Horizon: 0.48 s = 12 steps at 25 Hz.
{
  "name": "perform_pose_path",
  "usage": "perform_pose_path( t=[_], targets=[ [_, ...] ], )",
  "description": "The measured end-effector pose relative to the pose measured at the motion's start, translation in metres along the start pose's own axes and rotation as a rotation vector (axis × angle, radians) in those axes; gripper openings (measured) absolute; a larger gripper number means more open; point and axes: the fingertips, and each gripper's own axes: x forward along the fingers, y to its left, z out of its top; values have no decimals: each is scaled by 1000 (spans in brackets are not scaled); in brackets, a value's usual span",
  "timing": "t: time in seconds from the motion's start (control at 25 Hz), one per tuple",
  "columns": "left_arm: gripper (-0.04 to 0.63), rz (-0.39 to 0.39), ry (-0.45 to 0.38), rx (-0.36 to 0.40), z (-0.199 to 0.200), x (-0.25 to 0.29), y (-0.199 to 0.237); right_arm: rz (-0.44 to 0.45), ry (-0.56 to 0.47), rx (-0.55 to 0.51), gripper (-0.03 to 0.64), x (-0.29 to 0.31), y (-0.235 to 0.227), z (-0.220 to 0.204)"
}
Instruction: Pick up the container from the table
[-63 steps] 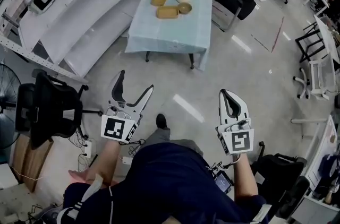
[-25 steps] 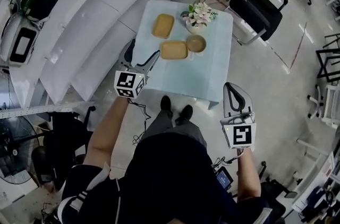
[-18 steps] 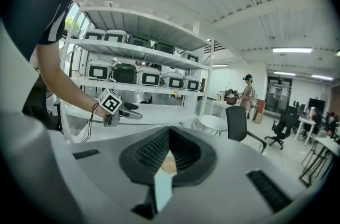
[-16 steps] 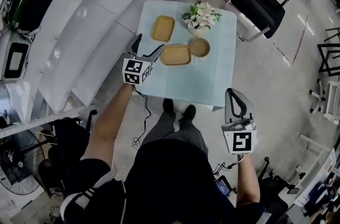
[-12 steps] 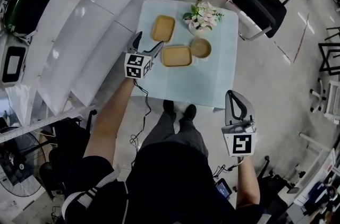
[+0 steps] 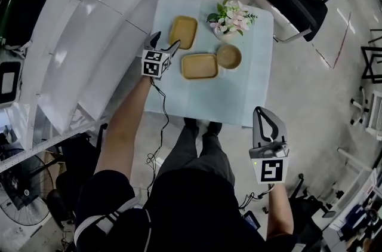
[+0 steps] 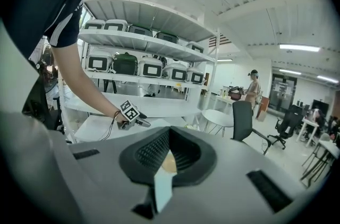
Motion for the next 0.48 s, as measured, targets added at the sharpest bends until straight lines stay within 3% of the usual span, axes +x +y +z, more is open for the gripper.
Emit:
perform_pose_path(
  t=[0.48],
  targets=[
    [312,-11,125,-49,-42,55,25,22,67,36,0,16,8,-30]
  ],
)
